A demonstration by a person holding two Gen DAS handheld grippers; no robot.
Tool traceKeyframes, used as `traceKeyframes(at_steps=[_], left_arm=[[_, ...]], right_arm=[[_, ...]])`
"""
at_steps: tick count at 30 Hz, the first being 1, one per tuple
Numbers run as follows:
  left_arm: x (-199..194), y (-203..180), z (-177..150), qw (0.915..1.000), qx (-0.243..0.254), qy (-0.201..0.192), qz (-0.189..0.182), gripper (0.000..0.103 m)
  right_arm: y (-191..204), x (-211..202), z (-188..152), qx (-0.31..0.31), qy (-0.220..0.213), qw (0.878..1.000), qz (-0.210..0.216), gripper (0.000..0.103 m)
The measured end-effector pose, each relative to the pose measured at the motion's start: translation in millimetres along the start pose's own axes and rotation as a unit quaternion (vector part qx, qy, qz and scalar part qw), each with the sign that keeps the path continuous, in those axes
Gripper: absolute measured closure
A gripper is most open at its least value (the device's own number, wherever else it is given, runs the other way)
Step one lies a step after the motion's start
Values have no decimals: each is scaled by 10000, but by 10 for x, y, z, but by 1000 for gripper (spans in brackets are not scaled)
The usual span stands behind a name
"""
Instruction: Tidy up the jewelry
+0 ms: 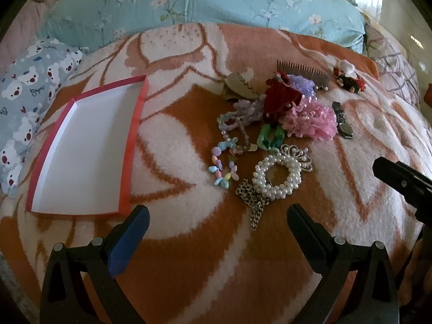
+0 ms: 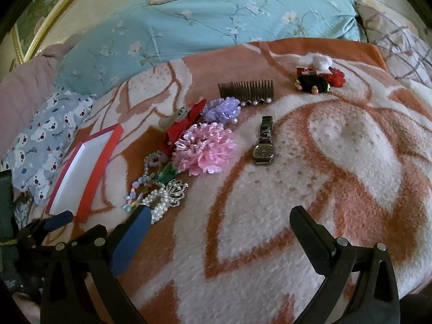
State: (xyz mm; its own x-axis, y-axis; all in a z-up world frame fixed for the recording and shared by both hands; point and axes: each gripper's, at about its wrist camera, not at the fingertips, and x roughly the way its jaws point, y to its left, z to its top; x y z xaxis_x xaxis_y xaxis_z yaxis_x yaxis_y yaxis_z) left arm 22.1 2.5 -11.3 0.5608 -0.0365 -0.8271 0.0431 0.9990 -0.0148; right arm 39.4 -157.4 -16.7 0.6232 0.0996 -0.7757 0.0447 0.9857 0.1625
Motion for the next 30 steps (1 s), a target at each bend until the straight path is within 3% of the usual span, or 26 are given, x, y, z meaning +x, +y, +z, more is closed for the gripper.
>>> traceKeyframes(at_steps=[6, 13, 17, 23, 27, 30], left_arm=[[56, 69, 183, 9997, -74, -122, -223, 1], [184, 115, 568, 9990, 43, -37, -436, 1], [291, 82, 847, 9972, 52, -255, -703, 1], [649, 7, 1260, 9955, 65, -96, -936, 1], [863, -131, 1585, 9925, 52, -231, -1200, 1], [1118, -213, 1749, 9924, 53, -118, -1223, 1]], right_arm=[[-104, 57, 70, 213, 123, 9997, 8, 4], [-276, 157, 263, 485, 153, 9987, -51, 19], [-388, 318, 399, 629, 246, 9976, -169, 28], [-518, 660, 619, 784, 444, 9955, -305, 44], [-604, 877, 735, 861, 516, 9942, -397, 46], [-676, 999, 811, 965, 534, 9929, -436, 51]])
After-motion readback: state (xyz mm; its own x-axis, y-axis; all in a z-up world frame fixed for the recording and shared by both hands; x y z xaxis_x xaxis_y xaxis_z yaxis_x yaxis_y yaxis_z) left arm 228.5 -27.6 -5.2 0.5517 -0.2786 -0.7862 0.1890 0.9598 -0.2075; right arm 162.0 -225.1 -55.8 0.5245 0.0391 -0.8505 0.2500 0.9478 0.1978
